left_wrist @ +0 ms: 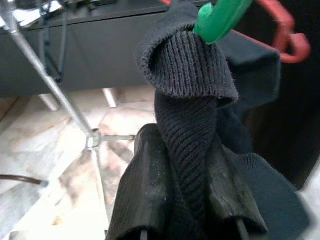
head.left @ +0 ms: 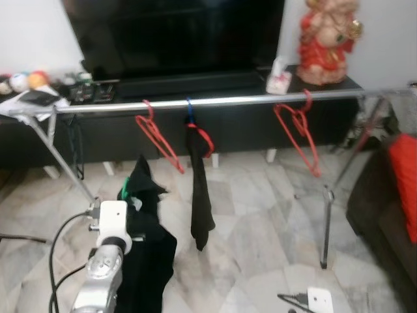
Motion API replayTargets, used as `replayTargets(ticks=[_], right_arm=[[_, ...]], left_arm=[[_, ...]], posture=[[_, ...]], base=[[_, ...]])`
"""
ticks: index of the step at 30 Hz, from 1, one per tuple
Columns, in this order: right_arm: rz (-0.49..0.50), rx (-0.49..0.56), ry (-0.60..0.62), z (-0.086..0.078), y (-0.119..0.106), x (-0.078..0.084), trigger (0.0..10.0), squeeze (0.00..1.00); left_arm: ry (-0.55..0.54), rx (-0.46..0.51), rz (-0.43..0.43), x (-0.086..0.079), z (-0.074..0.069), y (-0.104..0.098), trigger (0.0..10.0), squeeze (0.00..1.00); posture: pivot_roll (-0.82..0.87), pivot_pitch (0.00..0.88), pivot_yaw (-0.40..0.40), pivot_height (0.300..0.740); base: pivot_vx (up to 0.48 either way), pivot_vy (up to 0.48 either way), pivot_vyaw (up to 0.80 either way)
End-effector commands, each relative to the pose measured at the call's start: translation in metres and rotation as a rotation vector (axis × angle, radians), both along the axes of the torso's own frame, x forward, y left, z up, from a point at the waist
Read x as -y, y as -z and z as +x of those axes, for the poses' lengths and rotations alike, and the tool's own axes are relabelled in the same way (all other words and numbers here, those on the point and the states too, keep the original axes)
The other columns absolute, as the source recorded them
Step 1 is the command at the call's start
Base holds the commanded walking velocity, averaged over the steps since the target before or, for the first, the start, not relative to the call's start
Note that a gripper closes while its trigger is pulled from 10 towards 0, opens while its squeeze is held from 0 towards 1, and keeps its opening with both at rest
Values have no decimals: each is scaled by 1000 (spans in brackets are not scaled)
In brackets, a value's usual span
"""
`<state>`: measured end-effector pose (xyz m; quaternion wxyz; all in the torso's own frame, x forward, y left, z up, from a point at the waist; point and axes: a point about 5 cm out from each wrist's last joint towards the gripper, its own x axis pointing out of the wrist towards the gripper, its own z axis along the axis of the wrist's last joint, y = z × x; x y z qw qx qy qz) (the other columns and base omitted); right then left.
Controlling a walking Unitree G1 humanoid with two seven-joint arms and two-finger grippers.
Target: Hang hanger
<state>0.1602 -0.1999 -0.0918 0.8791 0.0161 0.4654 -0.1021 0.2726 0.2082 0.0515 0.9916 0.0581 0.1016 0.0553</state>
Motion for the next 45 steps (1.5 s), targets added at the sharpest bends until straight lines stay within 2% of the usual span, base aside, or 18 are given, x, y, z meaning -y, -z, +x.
replayTargets(ticks=[1,10,36,39,41,43,44,45], right_arm=[[16,-4,-17,-1,1,-7,10000,0],[5,-9,-35,0,1,-7,10000,0],[22,-9,-26,-2,2,-8,10000,0],[23,-9,-32,-2,2,-8,10000,0],[24,-9,-38,-2,2,-9,10000,0],[24,-9,-38,-2,2,-9,10000,0],[23,-9,-43,-1,2,-9,10000,0],[23,-9,-43,-1,2,-9,10000,0]], left_arm=[[-19,39,31,-7,2,-8,10000,0],[-28,37,40,-8,2,-8,10000,0],[-59,41,67,-14,0,-8,10000,0],[-44,37,80,-13,-4,-3,10000,0],[-25,30,94,-12,-14,5,10000,0],[-25,30,94,-12,-14,5,10000,0],[5,34,104,-13,-26,10,10000,0],[5,34,104,-13,-26,10,10000,0]], posture=[[-183,0,34,740],[-183,2,34,740],[-183,0,36,740],[-179,0,36,740],[-180,0,36,740],[-180,0,36,740],[-176,0,35,740],[-176,0,35,740]], base=[[337,0,0],[342,0,428],[343,0,0],[279,0,0],[0,0,0],[0,0,0],[0,0,0],[0,0,0]])
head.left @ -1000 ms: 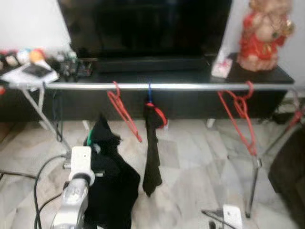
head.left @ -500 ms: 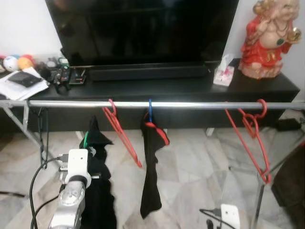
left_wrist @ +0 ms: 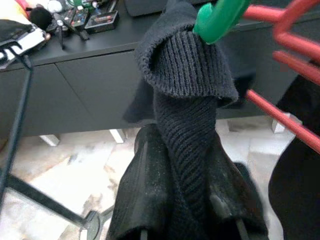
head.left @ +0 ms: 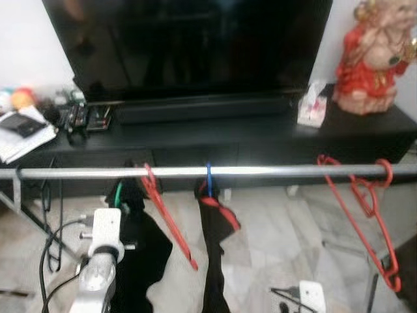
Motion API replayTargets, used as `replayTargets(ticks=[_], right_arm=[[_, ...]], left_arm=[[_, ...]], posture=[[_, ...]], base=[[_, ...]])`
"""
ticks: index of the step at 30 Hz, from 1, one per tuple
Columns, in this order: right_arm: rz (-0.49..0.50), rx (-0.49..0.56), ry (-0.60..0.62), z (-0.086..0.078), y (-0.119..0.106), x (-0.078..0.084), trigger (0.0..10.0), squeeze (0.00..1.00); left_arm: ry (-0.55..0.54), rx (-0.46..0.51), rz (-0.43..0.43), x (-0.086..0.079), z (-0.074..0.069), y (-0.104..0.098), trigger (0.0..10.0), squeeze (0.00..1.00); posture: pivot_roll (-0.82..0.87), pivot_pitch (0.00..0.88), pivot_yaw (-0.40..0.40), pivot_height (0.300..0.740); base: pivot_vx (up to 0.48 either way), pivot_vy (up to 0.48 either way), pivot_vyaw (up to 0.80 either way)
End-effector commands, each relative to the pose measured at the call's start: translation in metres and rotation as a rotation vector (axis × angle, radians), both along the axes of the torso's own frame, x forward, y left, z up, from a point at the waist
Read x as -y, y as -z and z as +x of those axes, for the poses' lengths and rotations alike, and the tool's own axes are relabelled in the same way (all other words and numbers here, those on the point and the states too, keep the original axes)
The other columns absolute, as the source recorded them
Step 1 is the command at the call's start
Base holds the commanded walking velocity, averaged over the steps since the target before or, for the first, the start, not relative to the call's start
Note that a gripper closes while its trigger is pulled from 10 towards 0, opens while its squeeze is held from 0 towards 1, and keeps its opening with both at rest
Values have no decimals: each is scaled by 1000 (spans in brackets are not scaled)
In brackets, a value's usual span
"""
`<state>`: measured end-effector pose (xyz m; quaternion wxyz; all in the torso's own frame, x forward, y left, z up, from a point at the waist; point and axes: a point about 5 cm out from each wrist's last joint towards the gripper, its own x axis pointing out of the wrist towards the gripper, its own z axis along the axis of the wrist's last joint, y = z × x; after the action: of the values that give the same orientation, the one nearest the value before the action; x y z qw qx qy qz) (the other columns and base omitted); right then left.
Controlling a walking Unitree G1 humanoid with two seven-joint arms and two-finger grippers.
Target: Hang hanger
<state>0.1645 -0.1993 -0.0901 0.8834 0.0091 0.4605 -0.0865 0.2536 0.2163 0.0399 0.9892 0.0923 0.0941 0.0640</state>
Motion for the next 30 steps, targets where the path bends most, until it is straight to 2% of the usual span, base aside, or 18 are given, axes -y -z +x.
replayTargets(ticks=[1,2,4,6,10,13,17,19,23,27,30], right_arm=[[22,-21,-10,-5,4,-8,10000,0],[22,-21,-10,-5,4,-8,10000,0],[22,-21,-10,-5,4,-8,10000,0],[21,-20,-11,-5,3,-8,10000,0],[18,-19,-18,-4,3,-7,10000,0],[15,-18,-20,-3,3,-7,10000,0],[20,-13,-12,-3,2,-7,10000,0],[20,-13,-12,-3,2,-7,10000,0],[20,-11,-12,-2,2,-8,10000,0],[20,-12,-6,-2,2,-9,10000,0],[22,-15,-8,-2,3,-9,10000,0]], left_arm=[[31,26,39,-5,-12,0,10000,0],[56,32,62,-6,-17,1,10000,0],[56,32,62,-6,-17,1,10000,0],[96,36,99,-7,-27,2,10000,0],[118,60,101,-11,-37,2,10000,0],[126,91,95,-10,-37,-2,10000,0],[223,203,134,2,-27,-23,10000,0],[223,203,134,2,-27,-23,10000,0],[232,263,138,4,-16,-34,10000,0],[246,241,155,4,-12,-33,10000,0],[217,215,149,3,-6,-30,10000,0]], posture=[[-175,0,35,740],[-174,0,34,740],[-174,0,34,740],[-172,0,34,740],[-163,6,25,740],[-163,6,25,740],[-162,15,27,740],[-162,15,27,740],[-166,19,29,740],[-166,16,33,740],[-167,13,34,740]], base=[[0,0,0],[0,0,0],[0,0,0],[0,0,0],[0,0,0],[0,0,0],[0,0,0],[0,0,0],[0,0,0],[0,0,0],[0,0,0]])
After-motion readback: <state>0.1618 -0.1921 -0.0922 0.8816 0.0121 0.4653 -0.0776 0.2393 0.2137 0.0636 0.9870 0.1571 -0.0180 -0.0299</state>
